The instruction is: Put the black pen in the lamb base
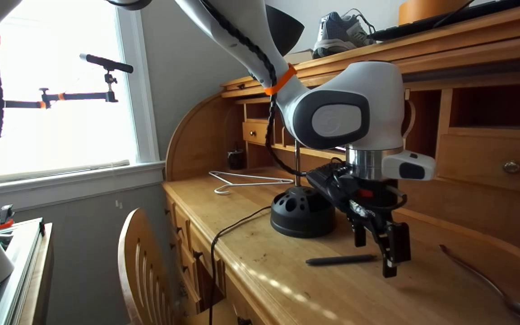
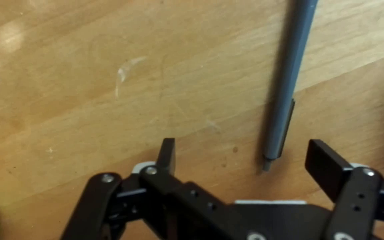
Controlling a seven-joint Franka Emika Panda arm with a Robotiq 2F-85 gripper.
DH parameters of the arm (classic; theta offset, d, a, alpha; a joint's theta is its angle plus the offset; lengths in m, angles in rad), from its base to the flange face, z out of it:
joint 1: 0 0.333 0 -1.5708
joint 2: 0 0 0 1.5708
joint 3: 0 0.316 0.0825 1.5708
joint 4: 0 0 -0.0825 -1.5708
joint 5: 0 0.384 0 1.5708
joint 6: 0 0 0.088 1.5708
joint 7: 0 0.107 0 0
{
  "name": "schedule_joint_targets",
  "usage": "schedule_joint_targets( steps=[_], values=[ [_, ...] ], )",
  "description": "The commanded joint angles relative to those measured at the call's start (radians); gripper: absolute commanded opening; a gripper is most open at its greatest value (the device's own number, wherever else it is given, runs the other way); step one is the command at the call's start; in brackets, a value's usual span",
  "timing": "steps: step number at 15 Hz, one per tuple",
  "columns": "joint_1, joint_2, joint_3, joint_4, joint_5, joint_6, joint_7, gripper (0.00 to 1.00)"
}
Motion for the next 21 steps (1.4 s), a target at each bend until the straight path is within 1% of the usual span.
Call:
schedule_joint_targets(
  steps=[1, 2, 4, 5, 7, 8, 9, 10, 11, 12, 13, 14, 17, 18, 21],
  values=[
    [0.012, 0.03, -0.009, 0.032, 0.031, -0.008, 0.061, 0.9],
    [0.014, 0.03, -0.01, 0.031, 0.033, -0.01, 0.073, 0.75],
    [0.018, 0.03, -0.011, 0.032, 0.036, -0.006, 0.093, 0.58],
    [0.02, 0.031, -0.013, 0.034, 0.036, -0.005, 0.106, 0.49],
    [0.024, 0.031, -0.016, 0.037, 0.038, -0.006, 0.129, 0.35],
    [0.028, 0.028, -0.019, 0.035, 0.038, -0.008, 0.141, 0.27],
    [0.034, 0.028, -0.024, 0.038, 0.039, -0.013, 0.164, 0.2],
    [0.056, 0.028, -0.048, 0.048, 0.031, -0.055, 0.219, 0.11],
    [0.077, 0.028, -0.072, 0.051, 0.023, -0.072, 0.272, 0.05],
    [0.1, 0.027, -0.096, 0.052, 0.016, -0.09, 0.325, 0.0],
    [0.112, 0.025, -0.11, 0.055, 0.014, -0.115, 0.359, 0.01],
    [0.123, 0.022, -0.12, 0.058, 0.013, -0.142, 0.385, 0.04],
    [0.148, 0.01, -0.141, 0.065, 0.008, -0.183, 0.435, 0.04],
    [0.168, 0.004, -0.158, 0.052, -0.005, -0.132, 0.455, 0.04],
    [0.196, -0.028, -0.177, 0.023, -0.026, -0.091, 0.451, 0.04]
  ],
)
